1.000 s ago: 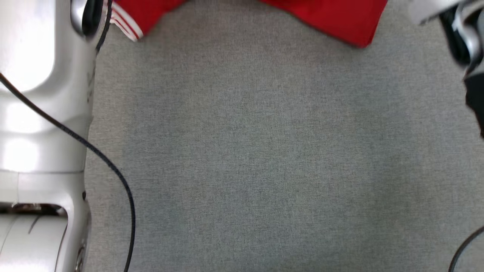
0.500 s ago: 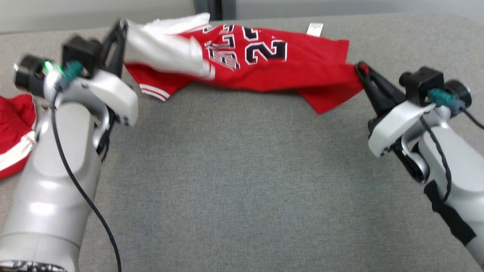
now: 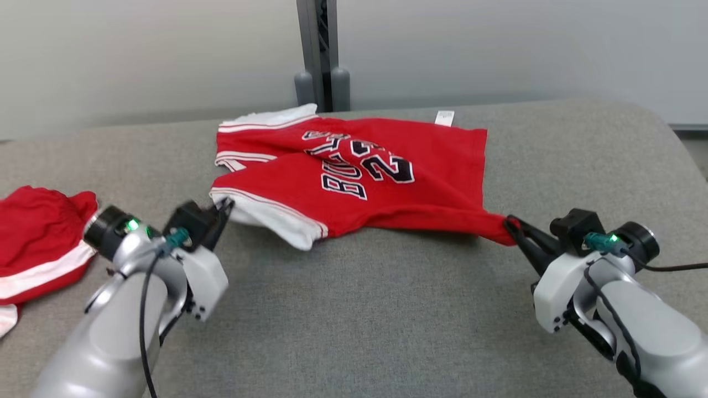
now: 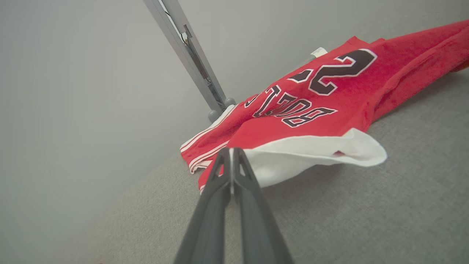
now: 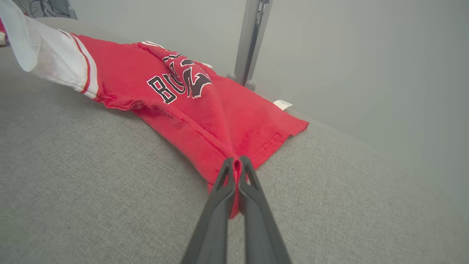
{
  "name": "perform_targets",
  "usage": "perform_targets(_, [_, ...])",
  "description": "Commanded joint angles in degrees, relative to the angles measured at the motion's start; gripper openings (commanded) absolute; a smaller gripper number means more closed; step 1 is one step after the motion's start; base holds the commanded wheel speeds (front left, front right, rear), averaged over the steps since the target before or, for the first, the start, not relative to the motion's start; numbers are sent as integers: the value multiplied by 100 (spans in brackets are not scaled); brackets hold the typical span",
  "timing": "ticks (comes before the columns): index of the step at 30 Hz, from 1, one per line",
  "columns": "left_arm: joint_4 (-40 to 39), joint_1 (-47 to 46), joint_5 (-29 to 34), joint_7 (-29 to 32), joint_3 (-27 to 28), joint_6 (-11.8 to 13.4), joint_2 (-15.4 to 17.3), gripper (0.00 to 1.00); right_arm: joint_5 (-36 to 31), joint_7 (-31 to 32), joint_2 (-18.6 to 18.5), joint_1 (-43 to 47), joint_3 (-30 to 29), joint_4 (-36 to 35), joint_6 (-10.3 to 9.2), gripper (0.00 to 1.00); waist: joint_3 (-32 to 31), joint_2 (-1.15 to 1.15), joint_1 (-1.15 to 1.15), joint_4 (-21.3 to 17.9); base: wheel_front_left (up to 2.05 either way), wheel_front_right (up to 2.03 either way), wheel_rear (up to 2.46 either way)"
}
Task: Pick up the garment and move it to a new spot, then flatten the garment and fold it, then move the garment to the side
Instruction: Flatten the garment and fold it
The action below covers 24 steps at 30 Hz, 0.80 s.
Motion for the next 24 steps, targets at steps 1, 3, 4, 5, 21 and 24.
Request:
perform_targets(1, [18,91,-21,-7,-73,-4,42,0,34,-4,-9,87,44,44,-1,0,-163,0,0,41,0,0,0])
perform_targets(3, [67,200,-81,-7,-406,-3,147,0,22,-4,-11,168,194,98,-1,0,-271,0,0,57,0,0,0])
perform_targets(4, [113,253,-127,-7,-577,-3,184,0,27,-4,-18,199,258,113,-1,0,-318,0,0,66,0,0,0])
perform_targets(5, [152,312,-173,-7,-755,-3,210,0,42,-4,-31,237,290,127,-1,0,-363,0,0,78,0,0,0])
perform_targets(21, [95,857,-1643,629,-2791,-4,979,0,-267,-3,-472,837,869,-209,-1,0,-699,0,0,125,0,0,0])
perform_targets(24, [-84,892,-1963,790,-3036,-4,1109,0,-489,-4,-603,911,985,-325,-1,0,-711,0,0,145,0,0,0])
